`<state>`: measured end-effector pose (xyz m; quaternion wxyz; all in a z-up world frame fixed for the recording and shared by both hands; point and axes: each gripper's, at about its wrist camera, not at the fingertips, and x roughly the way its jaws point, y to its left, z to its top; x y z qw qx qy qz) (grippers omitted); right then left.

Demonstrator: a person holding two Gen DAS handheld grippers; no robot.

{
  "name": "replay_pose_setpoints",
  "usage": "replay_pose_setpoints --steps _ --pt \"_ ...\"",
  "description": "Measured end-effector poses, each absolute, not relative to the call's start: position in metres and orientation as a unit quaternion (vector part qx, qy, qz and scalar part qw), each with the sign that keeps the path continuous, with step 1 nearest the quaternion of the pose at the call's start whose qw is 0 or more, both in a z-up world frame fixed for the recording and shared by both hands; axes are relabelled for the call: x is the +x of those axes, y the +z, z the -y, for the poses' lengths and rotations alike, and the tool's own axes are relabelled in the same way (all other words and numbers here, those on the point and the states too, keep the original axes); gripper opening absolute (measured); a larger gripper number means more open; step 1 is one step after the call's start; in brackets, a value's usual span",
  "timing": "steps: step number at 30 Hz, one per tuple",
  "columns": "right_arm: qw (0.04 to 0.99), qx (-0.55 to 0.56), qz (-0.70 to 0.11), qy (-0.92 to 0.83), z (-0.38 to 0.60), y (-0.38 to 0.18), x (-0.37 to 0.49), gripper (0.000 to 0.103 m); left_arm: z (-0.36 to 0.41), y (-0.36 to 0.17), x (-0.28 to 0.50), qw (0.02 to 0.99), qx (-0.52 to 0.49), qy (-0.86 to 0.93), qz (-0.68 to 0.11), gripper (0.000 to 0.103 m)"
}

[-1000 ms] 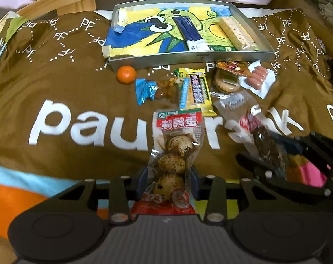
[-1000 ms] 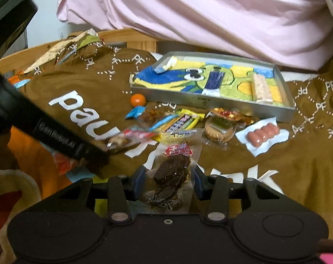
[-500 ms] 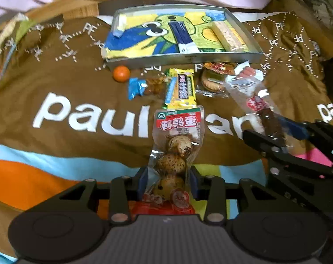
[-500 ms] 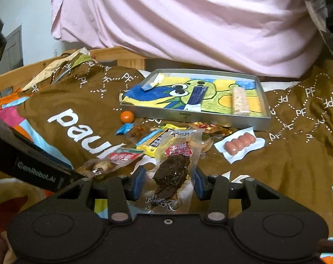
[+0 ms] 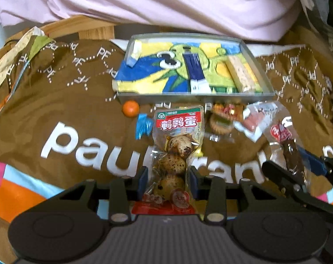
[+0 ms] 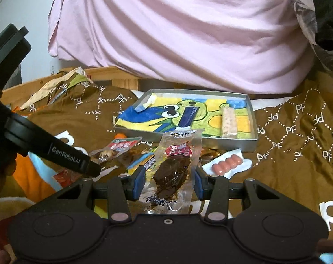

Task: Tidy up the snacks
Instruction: 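Carry the quail egg packet with the left tool while the right tool carries the meat packet into the tray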

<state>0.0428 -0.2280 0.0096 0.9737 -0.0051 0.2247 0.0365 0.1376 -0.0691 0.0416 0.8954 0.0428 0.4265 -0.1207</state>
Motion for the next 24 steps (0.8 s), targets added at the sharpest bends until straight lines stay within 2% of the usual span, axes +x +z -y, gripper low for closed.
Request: replay_pose_setpoints --steps 14,24 --pt "0.985 0.003 -0.174 0.014 0.271 0.039 0.123 0.047 0.098 0.063 0.205 0.919 0.024 -0.11 -0.379 0.042" --pt "0.988 0.032 -0.151 -0.009 0.304 0.025 0.192 0.047 0.113 0.049 0.274 0.93 -0.029 -0.103 -0.352 0.042"
